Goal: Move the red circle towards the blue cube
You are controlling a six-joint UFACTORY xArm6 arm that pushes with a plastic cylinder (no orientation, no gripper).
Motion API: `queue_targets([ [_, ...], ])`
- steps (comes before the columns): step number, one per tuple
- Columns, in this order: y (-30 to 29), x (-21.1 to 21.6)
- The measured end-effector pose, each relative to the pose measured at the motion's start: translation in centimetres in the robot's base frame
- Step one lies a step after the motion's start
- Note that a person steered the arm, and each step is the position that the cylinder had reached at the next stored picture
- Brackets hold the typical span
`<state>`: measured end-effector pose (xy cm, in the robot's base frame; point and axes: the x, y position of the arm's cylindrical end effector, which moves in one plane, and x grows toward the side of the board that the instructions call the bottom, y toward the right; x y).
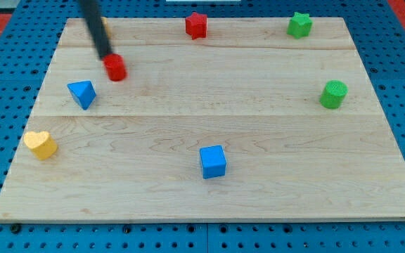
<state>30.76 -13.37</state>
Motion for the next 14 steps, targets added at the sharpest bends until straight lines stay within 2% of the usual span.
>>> queue_targets([
  [1,10.2,0.3],
  [2,17.7,0.3],
  [3,17.1,0.5],
  [4,9.7,-1.6],
  [5,3.0,-0.5],
  [6,2.9,3.9],
  [7,11.7,9.2],
  [8,11.2,7.4],
  [9,7.2,1.7],
  [10,0.8,2.0],
  [11,-2.1,5.6],
  [13,0.8,12.0],
  [14,-3.2,13.2],
])
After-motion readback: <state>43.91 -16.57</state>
